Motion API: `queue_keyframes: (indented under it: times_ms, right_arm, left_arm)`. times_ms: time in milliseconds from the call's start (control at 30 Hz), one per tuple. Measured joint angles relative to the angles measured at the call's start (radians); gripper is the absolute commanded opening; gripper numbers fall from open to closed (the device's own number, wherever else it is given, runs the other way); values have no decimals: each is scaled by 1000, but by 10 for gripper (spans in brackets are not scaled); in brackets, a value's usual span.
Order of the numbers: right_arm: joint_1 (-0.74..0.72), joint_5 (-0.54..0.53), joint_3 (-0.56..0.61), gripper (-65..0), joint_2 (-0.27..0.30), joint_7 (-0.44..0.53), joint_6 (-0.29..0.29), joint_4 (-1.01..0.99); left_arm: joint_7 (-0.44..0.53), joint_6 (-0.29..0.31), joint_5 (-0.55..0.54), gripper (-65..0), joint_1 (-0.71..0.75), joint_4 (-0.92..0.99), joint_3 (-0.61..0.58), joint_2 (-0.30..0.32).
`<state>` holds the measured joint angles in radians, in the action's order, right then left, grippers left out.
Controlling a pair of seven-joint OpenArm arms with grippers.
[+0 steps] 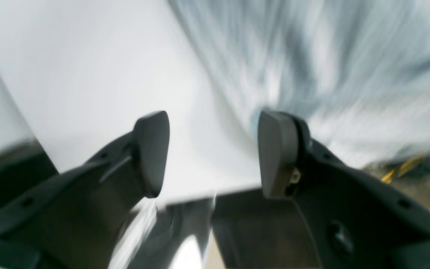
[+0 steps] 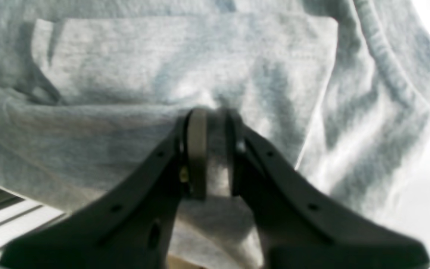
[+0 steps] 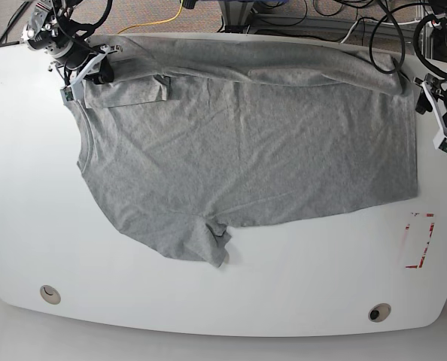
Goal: Layout the t-shirt on the table in an organized manner, then fold the t-shirt properly
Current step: 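Move both grippers down to the shirt's hem corners and pinch them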
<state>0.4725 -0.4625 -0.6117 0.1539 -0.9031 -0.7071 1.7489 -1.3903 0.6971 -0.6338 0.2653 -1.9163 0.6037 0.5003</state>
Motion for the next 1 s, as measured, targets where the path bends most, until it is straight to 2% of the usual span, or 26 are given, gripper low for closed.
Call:
queue_keyframes:
  times_ms: [167,367,533,633,733,767,833,867,1000]
  right_arm:
    - [10,42,2,-556,-2,-39,12,67]
    - [-4,32,2,-555,-5,-114,8,181]
    - [-46,36,2,-555,-2,-157,10,226]
    - [-74,29,2,-544,-3,-168,9,238]
    - [-106,32,2,-461,-4,-176,8,239]
    - [-121,35,2,-400,-4,-179,7,239]
    - [-158,46,-1,-319,-3,-182,9,237]
    - [-177,43,-1,-246,-2,-183,10,237]
    - [-269,31,1,-94,2,-171,8,222]
  left_arm:
    - [2,0,-91,-294,-54,-7,89,11]
    - [-1,0,-172,-297,-61,-7,82,8]
    - [-8,0,-183,-297,-16,-6,50,6]
    - [-5,0,-181,-297,-18,-6,59,-30]
    - [3,0,-150,-297,-25,-6,85,-84]
    - [2,0,-130,-297,-33,-6,92,-97]
    - [-6,-1,-51,-297,-71,-4,96,-129]
    - [-8,0,-25,-296,-97,-1,96,-146]
    - [30,0,75,-296,-185,-1,93,-201]
